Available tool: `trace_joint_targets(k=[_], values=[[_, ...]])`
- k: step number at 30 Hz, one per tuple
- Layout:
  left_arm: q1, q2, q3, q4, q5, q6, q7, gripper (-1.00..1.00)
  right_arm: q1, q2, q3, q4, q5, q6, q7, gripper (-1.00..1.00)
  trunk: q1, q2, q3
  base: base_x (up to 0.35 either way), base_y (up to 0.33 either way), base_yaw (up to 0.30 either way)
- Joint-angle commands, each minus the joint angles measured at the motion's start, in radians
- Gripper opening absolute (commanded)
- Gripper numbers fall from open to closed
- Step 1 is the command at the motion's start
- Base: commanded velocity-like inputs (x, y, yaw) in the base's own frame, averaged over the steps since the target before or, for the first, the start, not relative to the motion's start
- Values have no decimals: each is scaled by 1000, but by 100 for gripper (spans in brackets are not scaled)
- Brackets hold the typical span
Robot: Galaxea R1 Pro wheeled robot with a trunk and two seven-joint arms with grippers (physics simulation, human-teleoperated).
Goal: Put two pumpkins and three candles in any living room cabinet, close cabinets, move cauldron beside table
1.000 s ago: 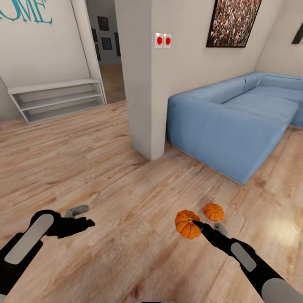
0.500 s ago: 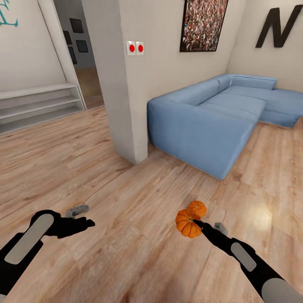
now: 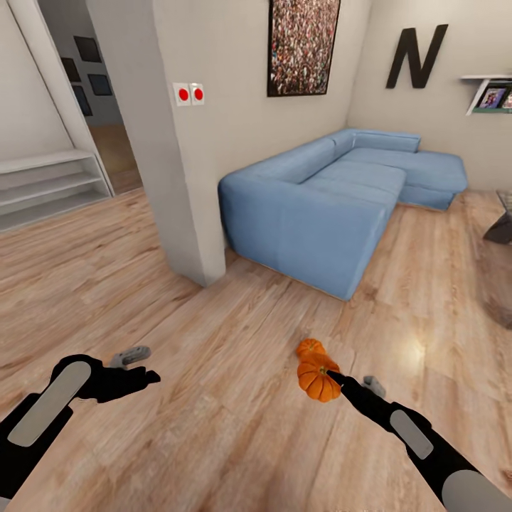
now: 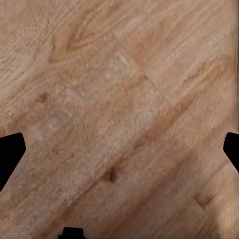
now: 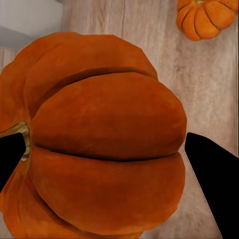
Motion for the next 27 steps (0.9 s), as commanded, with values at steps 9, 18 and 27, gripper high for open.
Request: trace_joint_targets(k=[9, 18, 27], values=[[-1, 1, -1, -2, 11, 0, 9, 100, -1, -1, 4, 0, -12, 2, 0, -100, 0, 0, 9, 0, 0, -237], [-1, 1, -1, -2, 11, 0, 8, 100, -1, -1, 4, 0, -12, 2, -1, -100, 0, 0, 19, 0, 0, -236], [-1, 1, 0, 0, 10, 0, 7, 100, -1, -2, 4, -1, -45, 2, 0, -100, 0, 0, 27, 62, 0, -199]])
